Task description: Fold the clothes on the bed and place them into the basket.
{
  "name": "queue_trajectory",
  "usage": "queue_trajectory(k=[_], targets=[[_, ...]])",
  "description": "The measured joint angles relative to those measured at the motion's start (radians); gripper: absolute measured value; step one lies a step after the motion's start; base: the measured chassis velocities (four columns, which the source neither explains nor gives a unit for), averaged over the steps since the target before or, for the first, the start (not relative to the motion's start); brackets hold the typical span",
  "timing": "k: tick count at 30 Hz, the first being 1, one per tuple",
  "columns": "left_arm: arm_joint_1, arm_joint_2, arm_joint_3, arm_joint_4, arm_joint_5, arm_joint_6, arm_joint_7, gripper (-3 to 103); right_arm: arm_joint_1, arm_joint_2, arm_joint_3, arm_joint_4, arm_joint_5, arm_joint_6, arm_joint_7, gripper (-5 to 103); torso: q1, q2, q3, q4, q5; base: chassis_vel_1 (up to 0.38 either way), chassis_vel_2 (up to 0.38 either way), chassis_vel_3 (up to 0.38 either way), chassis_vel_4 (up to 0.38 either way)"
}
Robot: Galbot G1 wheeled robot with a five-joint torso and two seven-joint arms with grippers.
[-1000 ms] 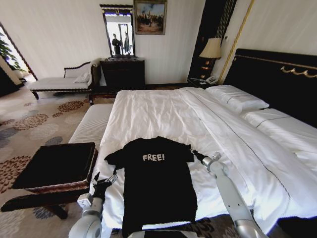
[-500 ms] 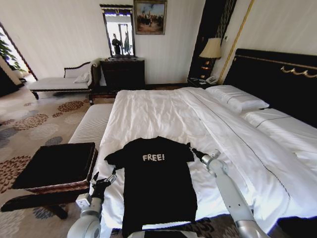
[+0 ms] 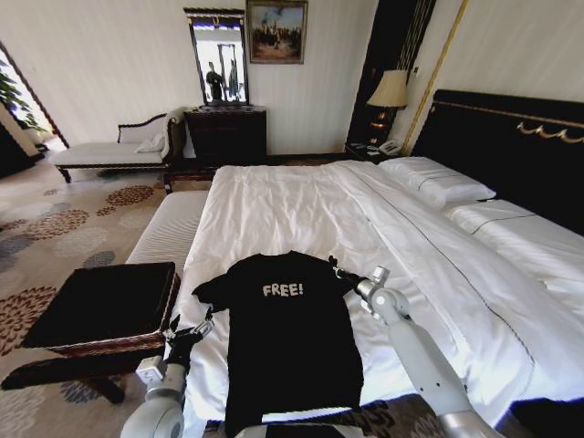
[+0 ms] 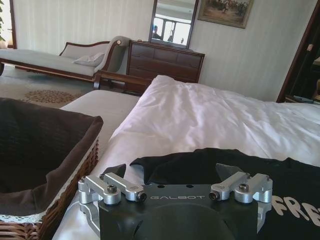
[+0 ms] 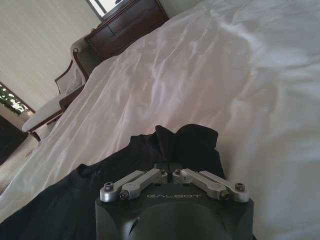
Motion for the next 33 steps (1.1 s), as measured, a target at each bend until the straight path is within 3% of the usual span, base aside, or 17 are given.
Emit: queue_trajectory(k=[11, 13, 17, 19, 22, 23, 24, 25, 26, 29, 33], targets=[[0.006, -0.007, -0.005, -0.007, 0.000, -0.002, 0.001, 100, 0.001, 0.049, -0.060, -0.014, -0.049, 0.005, 0.008, -3, 0.000, 0.000, 0.000, -0.0001, 0.0000, 0.000, 0.000, 0.000, 0.000], [0.005, -0.007, -0.005, -0.007, 0.000, -0.002, 0.001, 100, 0.001, 0.047, -0.062, -0.014, -0.051, 0.005, 0.008, 1, 0.000, 0.000, 0.000, -0.0001, -0.0001, 0.000, 0.000, 0.000, 0.000], [0.004, -0.009, -0.005, -0.006, 0.000, -0.002, 0.001, 100, -0.013, 0.028, -0.080, 0.007, -0.057, 0.005, 0.008, 22, 0.000, 0.000, 0.000, -0.0002, 0.0000, 0.000, 0.000, 0.000, 0.000], [0.004, -0.009, -0.005, -0.005, 0.000, -0.002, 0.001, 100, -0.017, 0.023, -0.088, 0.014, -0.058, 0.005, 0.007, 22, 0.000, 0.000, 0.000, -0.0002, 0.0000, 0.000, 0.000, 0.000, 0.000], [0.001, -0.009, -0.004, -0.003, -0.001, -0.002, 0.001, 100, -0.031, 0.001, -0.124, 0.051, -0.067, 0.004, -0.002, 38, 0.000, 0.000, 0.000, -0.0002, 0.0000, 0.000, 0.000, 0.000, 0.000], [0.001, -0.009, -0.003, -0.003, -0.001, -0.002, 0.001, 100, -0.034, -0.002, -0.127, 0.060, -0.067, 0.003, -0.004, 38, 0.000, 0.000, 0.000, -0.0002, 0.0000, 0.000, 0.000, 0.000, 0.000], [0.000, -0.009, -0.002, -0.003, -0.001, -0.001, 0.001, 100, -0.043, -0.006, -0.130, 0.085, -0.067, 0.001, -0.006, 50, 0.000, 0.000, 0.000, 0.0000, 0.0000, 0.000, 0.000, 0.000, 0.000], [0.000, -0.009, -0.002, -0.003, -0.001, -0.001, 0.001, 100, -0.043, -0.006, -0.130, 0.085, -0.067, 0.001, -0.006, 50, 0.000, 0.000, 0.000, 0.0000, 0.0000, 0.000, 0.000, 0.000, 0.000], [-0.001, -0.009, -0.001, -0.003, -0.001, -0.001, 0.001, 100, -0.050, -0.008, -0.127, 0.103, -0.064, 0.000, -0.006, 50, 0.000, 0.000, 0.000, -0.0001, 0.0000, 0.000, 0.000, 0.000, 0.000], [-0.004, -0.008, 0.001, 0.002, -0.002, 0.001, 0.000, 100, -0.074, -0.013, -0.091, 0.151, -0.048, 0.000, -0.005, 66, 0.000, 0.000, 0.000, -0.0001, 0.0000, 0.000, 0.000, 0.000, 0.000], [-0.016, -0.001, 0.005, 0.016, -0.018, 0.005, -0.002, 100, -0.096, -0.017, -0.040, 0.172, -0.036, 0.001, 0.001, 77, 0.000, 0.000, 0.000, 0.0000, 0.0001, 0.000, 0.000, 0.000, 0.000]])
